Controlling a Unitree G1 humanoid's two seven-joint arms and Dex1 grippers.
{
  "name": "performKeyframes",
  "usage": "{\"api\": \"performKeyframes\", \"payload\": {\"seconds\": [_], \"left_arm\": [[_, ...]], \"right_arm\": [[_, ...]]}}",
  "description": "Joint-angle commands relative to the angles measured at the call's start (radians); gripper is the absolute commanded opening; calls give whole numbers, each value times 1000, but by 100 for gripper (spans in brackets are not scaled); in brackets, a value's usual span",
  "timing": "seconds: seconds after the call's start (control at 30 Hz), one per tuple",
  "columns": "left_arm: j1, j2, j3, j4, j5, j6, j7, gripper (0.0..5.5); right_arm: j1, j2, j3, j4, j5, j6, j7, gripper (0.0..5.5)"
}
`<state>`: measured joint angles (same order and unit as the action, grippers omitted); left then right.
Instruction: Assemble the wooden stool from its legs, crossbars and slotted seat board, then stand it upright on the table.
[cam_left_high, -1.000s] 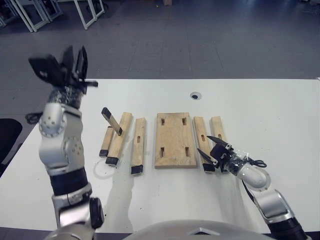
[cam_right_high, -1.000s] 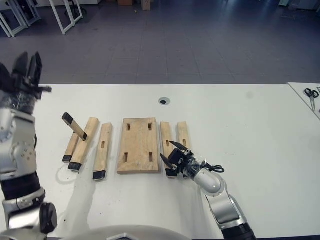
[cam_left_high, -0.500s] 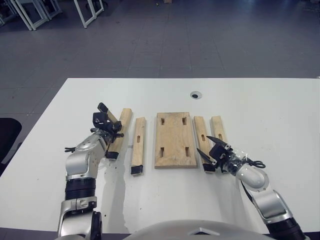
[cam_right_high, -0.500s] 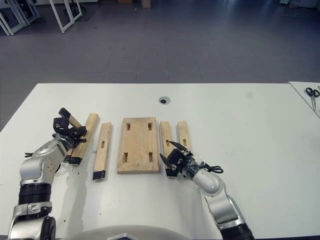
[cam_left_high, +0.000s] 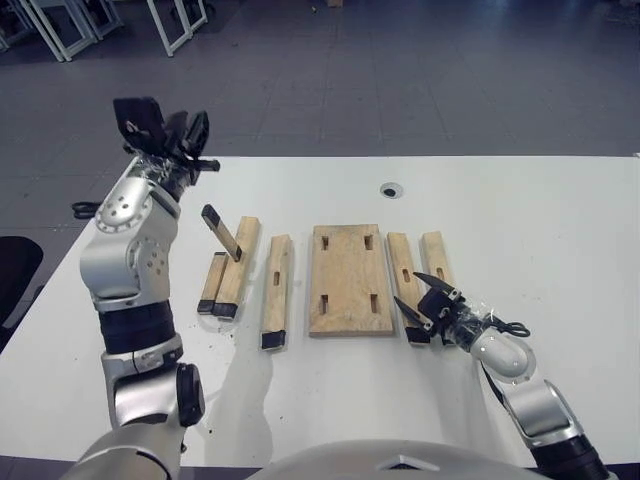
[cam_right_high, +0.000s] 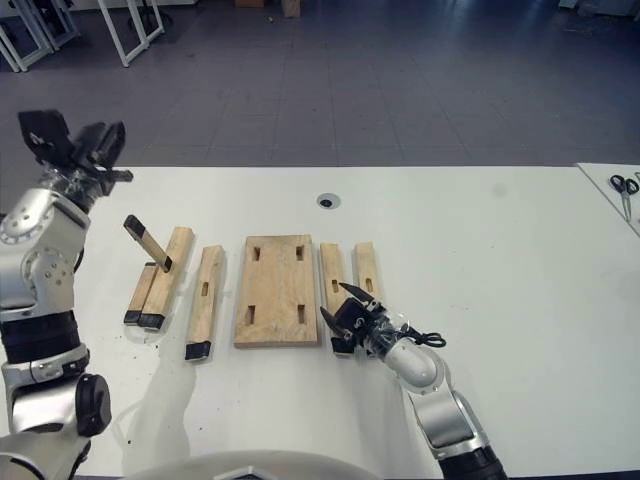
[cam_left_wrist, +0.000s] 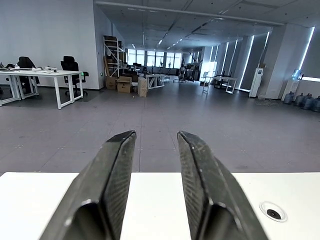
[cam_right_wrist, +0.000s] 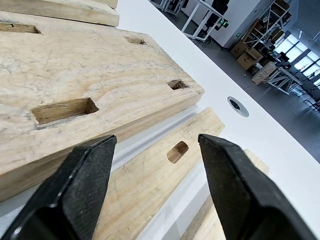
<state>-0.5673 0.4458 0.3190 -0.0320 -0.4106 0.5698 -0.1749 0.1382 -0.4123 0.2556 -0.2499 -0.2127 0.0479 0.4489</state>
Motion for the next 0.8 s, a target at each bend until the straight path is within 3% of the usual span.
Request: {"api": "performKeyframes", "payload": {"seconds": [0.03, 0.23, 0.53, 0.8], "left_arm": [[-22, 9, -18, 97, 25, -1, -21, 153], [30, -21, -63, 146, 75, -28, -15, 153], [-218, 17, 39, 183, 60, -241, -3, 153], [97, -59, -178, 563, 191, -115, -119, 153]], "right_arm": [[-5, 12, -1, -3, -11, 57, -12, 301], [-5, 3, 7, -10, -32, 81, -10, 301], [4, -3, 12, -17, -44, 85, -6, 301], [2, 5, 14, 4, -50, 78, -14, 301]]}}
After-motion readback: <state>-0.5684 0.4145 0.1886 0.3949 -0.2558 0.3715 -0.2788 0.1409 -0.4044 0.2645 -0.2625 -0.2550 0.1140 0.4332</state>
